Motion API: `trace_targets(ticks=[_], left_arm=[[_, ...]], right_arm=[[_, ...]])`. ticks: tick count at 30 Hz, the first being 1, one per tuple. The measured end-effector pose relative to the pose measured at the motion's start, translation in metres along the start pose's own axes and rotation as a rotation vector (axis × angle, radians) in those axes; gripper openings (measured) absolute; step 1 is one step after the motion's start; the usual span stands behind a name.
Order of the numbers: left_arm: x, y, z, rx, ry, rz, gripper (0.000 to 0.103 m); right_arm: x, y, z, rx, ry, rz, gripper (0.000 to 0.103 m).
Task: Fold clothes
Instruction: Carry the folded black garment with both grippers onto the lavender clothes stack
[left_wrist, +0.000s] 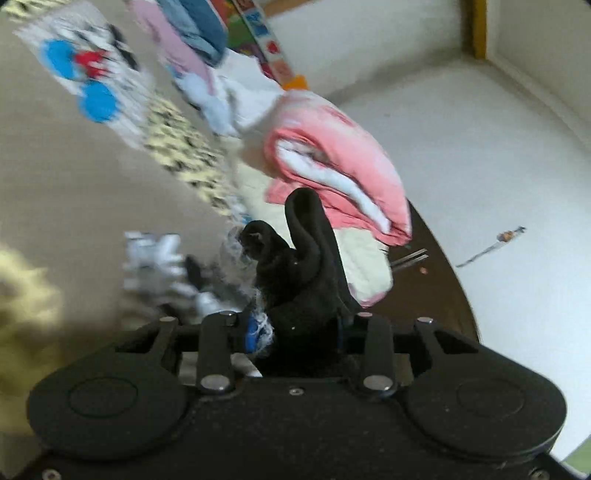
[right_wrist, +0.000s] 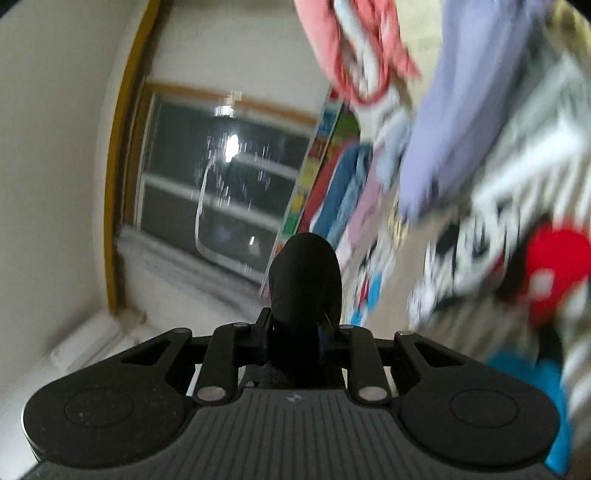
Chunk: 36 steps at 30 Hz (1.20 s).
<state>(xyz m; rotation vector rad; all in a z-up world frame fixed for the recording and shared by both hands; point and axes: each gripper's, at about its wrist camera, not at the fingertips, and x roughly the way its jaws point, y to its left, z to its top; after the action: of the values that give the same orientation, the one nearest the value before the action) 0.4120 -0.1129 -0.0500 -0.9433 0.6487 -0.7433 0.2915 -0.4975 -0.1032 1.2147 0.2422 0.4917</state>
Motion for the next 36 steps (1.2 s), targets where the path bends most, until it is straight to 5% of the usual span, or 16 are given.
trace_targets(ticks=[8,14,16,18,20,24,32,36], left_arm=[[0.131,-0.026,0.008,-0.008,0.066,-0.066,0.034],[0.194,-0.03,0.023,-0.019,0.107,-0.047,0.036],[0.219,-0.026,0.022,0.066,0.145,0.071,0.058],[0.233,-0.028,0.014,0.217,0.181,0.284,0.06],[0.214,-0.028,0.007,0.266,0.129,0.24,0.062],[0.177,-0.033,-0.004,0.332,0.084,0.218,0.066],[0.116,-0.073,-0.029,0.499,0.086,0.266,0.098],[0.101,-0.097,-0.049,0.586,0.108,0.39,0.103]], right_arm=[[0.0,0.012,0.13,-0.065,-0.097,-0.114,0.024],[0.008,-0.017,0.19,-0.063,-0.134,-0.177,0.024],[0.014,-0.034,0.195,-0.064,-0.148,-0.267,0.025],[0.021,-0.05,0.198,-0.093,-0.165,-0.432,0.05],[0.026,-0.057,0.196,-0.168,-0.179,-0.62,0.045],[0.037,-0.039,0.177,-0.358,-0.165,-0.712,0.05],[0.013,0.012,0.14,-0.417,-0.135,-0.697,0.068],[0.0,0.04,0.111,-0.439,-0.1,-0.739,0.098]])
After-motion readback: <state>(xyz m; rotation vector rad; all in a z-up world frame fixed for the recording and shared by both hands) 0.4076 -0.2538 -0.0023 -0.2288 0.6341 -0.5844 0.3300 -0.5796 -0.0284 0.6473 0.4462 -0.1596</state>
